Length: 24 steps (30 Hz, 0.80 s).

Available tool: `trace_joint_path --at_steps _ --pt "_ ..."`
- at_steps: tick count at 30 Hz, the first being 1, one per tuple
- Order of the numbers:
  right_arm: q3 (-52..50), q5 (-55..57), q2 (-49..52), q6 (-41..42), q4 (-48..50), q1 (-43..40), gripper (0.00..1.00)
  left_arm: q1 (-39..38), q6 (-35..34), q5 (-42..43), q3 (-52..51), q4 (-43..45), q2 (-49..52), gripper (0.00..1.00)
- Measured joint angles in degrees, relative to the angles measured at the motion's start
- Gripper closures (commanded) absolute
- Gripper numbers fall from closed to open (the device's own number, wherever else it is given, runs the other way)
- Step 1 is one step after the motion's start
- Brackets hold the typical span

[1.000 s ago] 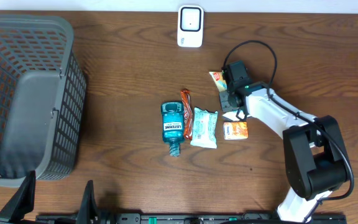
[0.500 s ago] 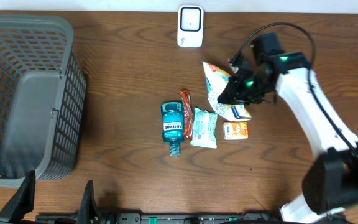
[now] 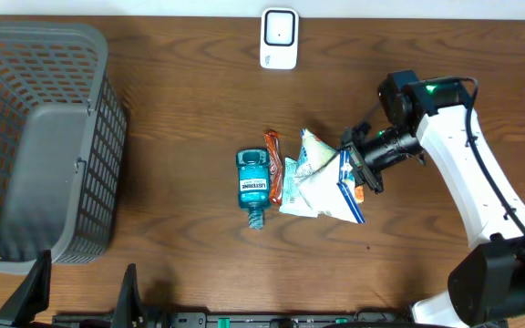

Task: Scan the item barcode
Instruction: 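Lift the yellow bag with the right gripper and raise it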

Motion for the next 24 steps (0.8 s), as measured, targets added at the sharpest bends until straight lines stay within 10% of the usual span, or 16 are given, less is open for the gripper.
trace_joint_path --at_steps 11,24 --pt "0.0 -0.9 0.0 23.7 1.4 0.0 0.99 0.0 0.0 -0.3 0.0 0.0 0.0 0.02" --pt "0.0 -0.9 0.0 28.8 7.5 0.0 0.99 0.0 -0.3 -0.3 -5.1 8.7 0.0 0.03"
